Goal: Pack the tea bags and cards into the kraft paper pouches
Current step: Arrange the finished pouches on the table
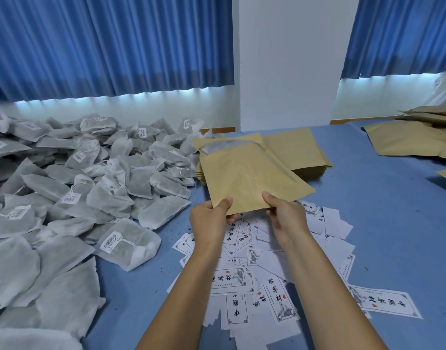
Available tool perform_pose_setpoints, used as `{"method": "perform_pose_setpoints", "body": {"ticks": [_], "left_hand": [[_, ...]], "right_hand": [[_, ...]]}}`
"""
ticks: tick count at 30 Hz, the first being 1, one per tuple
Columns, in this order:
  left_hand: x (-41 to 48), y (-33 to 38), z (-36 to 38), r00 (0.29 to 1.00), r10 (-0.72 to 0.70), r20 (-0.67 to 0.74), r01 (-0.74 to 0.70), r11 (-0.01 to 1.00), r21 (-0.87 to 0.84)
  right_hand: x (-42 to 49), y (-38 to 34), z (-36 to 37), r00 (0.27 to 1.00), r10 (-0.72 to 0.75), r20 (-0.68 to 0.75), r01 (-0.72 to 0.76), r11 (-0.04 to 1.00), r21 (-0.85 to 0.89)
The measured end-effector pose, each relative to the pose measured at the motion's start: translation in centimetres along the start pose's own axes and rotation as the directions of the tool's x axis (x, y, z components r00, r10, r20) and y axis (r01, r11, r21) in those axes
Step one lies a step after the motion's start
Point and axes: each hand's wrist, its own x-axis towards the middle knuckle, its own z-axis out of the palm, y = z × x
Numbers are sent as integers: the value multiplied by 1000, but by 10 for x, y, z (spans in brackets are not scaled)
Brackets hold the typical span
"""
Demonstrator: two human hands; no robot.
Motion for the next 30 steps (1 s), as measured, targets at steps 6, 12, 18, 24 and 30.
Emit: {"method": "perform_pose_setpoints", "body": {"ticks": [6, 12, 18, 24, 30], "left_hand": [[1, 1, -2, 1000, -6, -10, 7, 1000, 26], [1, 1, -2, 1000, -28, -9, 28, 999, 23], [5, 0, -5, 998, -55, -6, 55, 999, 3], [10, -1, -8, 998, -64, -11, 63, 998, -32], [16, -9, -16, 999, -26, -37, 29, 997, 70]], "right_hand": [[1, -1, -2, 1000, 18, 0, -18, 999, 48], [4, -3, -2, 999, 43, 5, -43, 996, 75], [12, -6, -8, 994, 43, -101, -33, 995, 98], [19, -5, -13, 983, 60, -174, -29, 985, 171], [9, -3, -13, 979, 27, -203, -58, 987, -149]]}}
